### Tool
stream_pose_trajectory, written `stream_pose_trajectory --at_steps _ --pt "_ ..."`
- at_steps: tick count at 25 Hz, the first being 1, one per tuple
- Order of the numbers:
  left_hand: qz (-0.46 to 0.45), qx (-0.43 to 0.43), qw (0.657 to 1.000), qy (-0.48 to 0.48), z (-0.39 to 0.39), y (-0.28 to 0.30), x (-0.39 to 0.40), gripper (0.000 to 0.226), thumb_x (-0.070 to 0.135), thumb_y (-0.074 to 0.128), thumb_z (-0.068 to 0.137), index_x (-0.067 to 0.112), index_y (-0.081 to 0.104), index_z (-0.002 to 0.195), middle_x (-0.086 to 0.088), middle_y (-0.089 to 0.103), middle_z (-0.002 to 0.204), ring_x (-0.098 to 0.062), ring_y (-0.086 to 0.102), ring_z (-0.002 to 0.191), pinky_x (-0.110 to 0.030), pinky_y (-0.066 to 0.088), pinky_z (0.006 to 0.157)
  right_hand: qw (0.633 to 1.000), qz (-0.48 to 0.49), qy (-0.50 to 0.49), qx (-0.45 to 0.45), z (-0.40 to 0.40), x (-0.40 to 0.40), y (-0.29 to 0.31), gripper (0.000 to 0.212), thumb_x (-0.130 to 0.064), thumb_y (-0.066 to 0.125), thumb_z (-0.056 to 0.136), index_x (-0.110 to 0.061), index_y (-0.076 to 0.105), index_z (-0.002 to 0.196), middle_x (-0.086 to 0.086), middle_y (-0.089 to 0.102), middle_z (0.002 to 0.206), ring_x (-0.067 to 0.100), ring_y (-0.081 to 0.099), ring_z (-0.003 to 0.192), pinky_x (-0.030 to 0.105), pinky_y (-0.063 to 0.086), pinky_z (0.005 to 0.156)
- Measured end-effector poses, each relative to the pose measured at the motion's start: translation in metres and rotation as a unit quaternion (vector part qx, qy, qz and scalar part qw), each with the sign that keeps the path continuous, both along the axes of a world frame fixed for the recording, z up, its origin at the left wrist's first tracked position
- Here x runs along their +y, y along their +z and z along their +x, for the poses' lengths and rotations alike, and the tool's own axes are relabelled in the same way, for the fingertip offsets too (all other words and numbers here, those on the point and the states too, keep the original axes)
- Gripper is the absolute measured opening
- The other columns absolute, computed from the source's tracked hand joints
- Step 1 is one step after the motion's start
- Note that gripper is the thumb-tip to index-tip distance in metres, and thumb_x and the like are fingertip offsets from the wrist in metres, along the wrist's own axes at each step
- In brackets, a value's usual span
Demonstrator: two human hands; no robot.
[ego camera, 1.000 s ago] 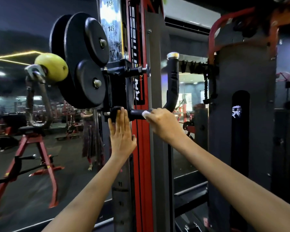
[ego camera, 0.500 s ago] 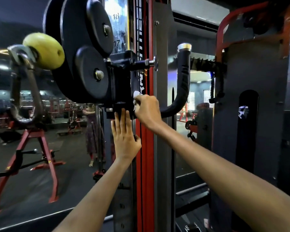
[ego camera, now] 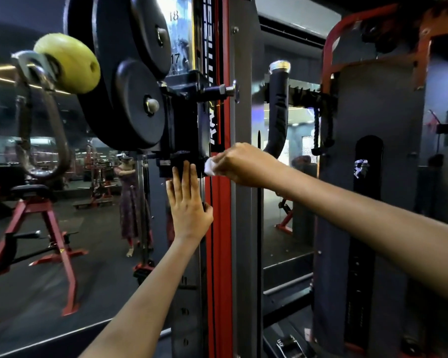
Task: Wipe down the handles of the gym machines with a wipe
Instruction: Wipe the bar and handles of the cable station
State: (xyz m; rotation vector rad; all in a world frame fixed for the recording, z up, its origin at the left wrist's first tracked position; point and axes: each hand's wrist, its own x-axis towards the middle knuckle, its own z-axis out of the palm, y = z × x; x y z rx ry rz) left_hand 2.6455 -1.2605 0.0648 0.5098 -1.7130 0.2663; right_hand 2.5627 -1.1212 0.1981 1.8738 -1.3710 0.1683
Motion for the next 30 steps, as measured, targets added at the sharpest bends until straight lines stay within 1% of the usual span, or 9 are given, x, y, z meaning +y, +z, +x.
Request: stream_pose_trajectory --at_steps 3,6,11,16,20,24,26,28,30 --pt "0.000 0.004 1.000 0.001 -0.002 0.000 0.001 0.115 0.006 0.066 0.071 0.019 -0.019 0.149 0.005 -0.023 0.156 -0.026 -0.008 0.146 -0.042 -0.005 0.119 0.999 -0.001 -0.004 0.035 -0.018 0.038 0.005 0.015 -0.006 0.060 0.088 -0.008 0.074 0.089 0.007 0.072 0.099 0.022 0.070 0.085 0.034 0.056 0.080" --pt "0.005 0.008 1.000 0.011 -0.003 0.000 0.004 0.116 0.005 0.066 0.071 0.019 -0.019 0.148 0.004 -0.025 0.155 -0.028 -0.006 0.146 -0.043 -0.004 0.119 0.997 -0.050 0.025 0.046 -0.024 0.041 -0.002 0.013 0.001 0.064 0.082 -0.007 0.074 0.084 0.009 0.073 0.091 0.024 0.070 0.079 0.034 0.056 0.078" --pt "-0.002 0.007 1.000 0.019 -0.002 -0.001 0.002 0.113 0.004 0.063 0.070 0.017 -0.016 0.149 0.002 -0.020 0.157 -0.031 -0.002 0.146 -0.045 -0.001 0.119 0.996 -0.058 0.018 -0.071 0.015 -0.024 -0.012 0.030 0.017 0.051 0.072 -0.009 0.063 0.081 0.008 0.068 0.078 0.027 0.065 0.070 0.043 0.053 0.061" --pt "-0.010 0.009 1.000 0.019 -0.002 -0.001 0.000 0.113 0.005 0.066 0.072 0.017 -0.016 0.149 0.002 -0.021 0.157 -0.029 -0.004 0.146 -0.046 0.001 0.119 0.999 -0.008 0.007 0.035 -0.024 0.021 -0.012 0.035 0.018 0.065 0.071 -0.005 0.072 0.097 0.010 0.067 0.114 0.027 0.062 0.108 0.047 0.050 0.094" --pt "-0.005 0.012 1.000 0.024 -0.003 -0.001 0.004 0.116 0.003 0.068 0.071 0.017 -0.017 0.149 0.002 -0.014 0.157 -0.027 -0.006 0.146 -0.049 0.005 0.119 0.995 -0.021 -0.011 0.100 -0.046 0.060 -0.001 0.028 0.014 0.070 0.068 -0.005 0.074 0.088 0.011 0.070 0.105 0.031 0.067 0.097 0.056 0.037 0.096" --pt "0.003 0.012 0.999 0.030 -0.005 -0.002 0.005 0.116 0.003 0.068 0.071 0.016 -0.016 0.149 0.002 -0.020 0.157 -0.026 -0.010 0.146 -0.049 0.004 0.119 0.996 -0.076 -0.032 0.016 -0.019 0.025 -0.008 0.024 0.011 0.062 0.077 -0.007 0.072 0.089 0.011 0.073 0.088 0.027 0.071 0.077 0.051 0.041 0.099" --pt "-0.003 0.016 0.999 0.034 -0.006 -0.003 0.003 0.117 0.003 0.068 0.070 0.017 -0.016 0.149 0.001 -0.018 0.157 -0.027 -0.007 0.146 -0.049 0.004 0.119 0.994 -0.101 -0.027 -0.029 0.003 0.000 -0.008 0.018 0.009 0.059 0.078 -0.005 0.069 0.080 0.012 0.068 0.067 0.031 0.067 0.063 0.045 0.056 0.076" --pt "-0.008 0.020 0.999 0.038 -0.006 -0.002 0.002 0.118 0.001 0.068 0.068 0.017 -0.016 0.150 0.000 -0.017 0.157 -0.028 -0.004 0.146 -0.048 0.004 0.119 0.980 -0.105 -0.065 -0.155 0.029 -0.014 0.002 0.013 0.003 0.056 0.082 -0.005 0.061 0.073 0.015 0.059 0.067 0.035 0.062 0.068 0.036 0.048 0.058" --pt "-0.008 0.021 0.999 0.039 -0.006 -0.002 0.001 0.118 0.001 0.068 0.066 0.016 -0.014 0.150 -0.003 -0.010 0.159 -0.029 -0.003 0.146 -0.047 0.004 0.119 0.960 -0.103 -0.146 -0.214 0.041 -0.020 0.003 0.012 -0.003 0.052 0.086 -0.009 0.053 0.075 0.014 0.056 0.080 0.032 0.057 0.077 0.033 0.038 0.059"
